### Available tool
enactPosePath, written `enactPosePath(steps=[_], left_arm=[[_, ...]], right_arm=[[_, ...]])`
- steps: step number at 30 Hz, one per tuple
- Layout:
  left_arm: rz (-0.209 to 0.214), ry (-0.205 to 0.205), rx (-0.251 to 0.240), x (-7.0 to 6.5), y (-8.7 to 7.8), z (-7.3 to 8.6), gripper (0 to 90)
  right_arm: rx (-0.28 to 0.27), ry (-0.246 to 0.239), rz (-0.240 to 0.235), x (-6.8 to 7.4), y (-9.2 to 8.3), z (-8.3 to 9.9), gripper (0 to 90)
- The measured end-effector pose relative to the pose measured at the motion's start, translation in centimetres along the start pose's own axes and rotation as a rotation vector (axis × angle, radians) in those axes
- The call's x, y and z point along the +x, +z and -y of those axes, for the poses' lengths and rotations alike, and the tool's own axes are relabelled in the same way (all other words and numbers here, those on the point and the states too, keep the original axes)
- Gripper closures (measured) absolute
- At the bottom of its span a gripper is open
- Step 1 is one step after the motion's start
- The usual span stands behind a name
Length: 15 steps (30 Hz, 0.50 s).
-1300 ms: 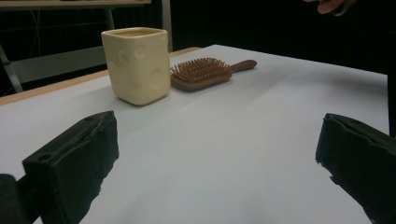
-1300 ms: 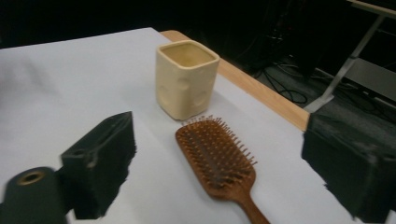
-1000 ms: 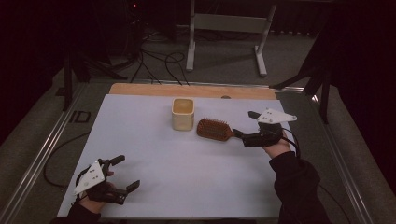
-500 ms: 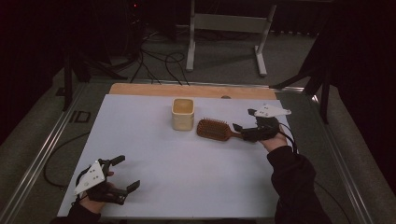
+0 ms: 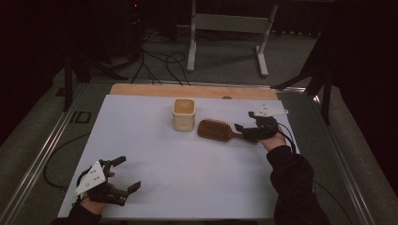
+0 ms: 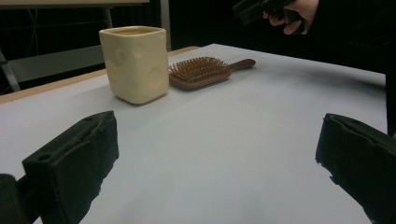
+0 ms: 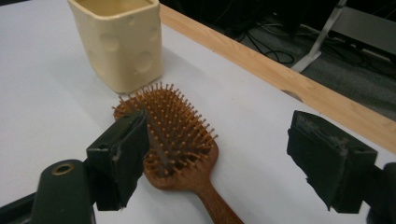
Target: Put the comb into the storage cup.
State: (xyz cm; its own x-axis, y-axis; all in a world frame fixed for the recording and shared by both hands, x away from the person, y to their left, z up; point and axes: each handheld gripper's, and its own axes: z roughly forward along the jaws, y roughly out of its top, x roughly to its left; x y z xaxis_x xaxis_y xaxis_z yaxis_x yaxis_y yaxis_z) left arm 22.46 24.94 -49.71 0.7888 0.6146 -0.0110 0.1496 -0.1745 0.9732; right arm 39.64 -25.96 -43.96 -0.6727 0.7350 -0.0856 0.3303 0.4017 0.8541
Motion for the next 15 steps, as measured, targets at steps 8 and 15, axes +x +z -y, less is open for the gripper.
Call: enactPosePath(steps=[8, 15], left_arm=[[0.001, 0.001, 0.001, 0.0, 0.0, 0.0, 0.1], [0.003, -0.003, 0.001, 0.0, 0.1, 0.1, 0.1]], right_arm=[[0.030, 0.025, 0.004, -0.6, 0.9, 0.8, 22.2], [0.053, 0.032, 0.020, -1.1, 1.3, 1.4, 22.9]])
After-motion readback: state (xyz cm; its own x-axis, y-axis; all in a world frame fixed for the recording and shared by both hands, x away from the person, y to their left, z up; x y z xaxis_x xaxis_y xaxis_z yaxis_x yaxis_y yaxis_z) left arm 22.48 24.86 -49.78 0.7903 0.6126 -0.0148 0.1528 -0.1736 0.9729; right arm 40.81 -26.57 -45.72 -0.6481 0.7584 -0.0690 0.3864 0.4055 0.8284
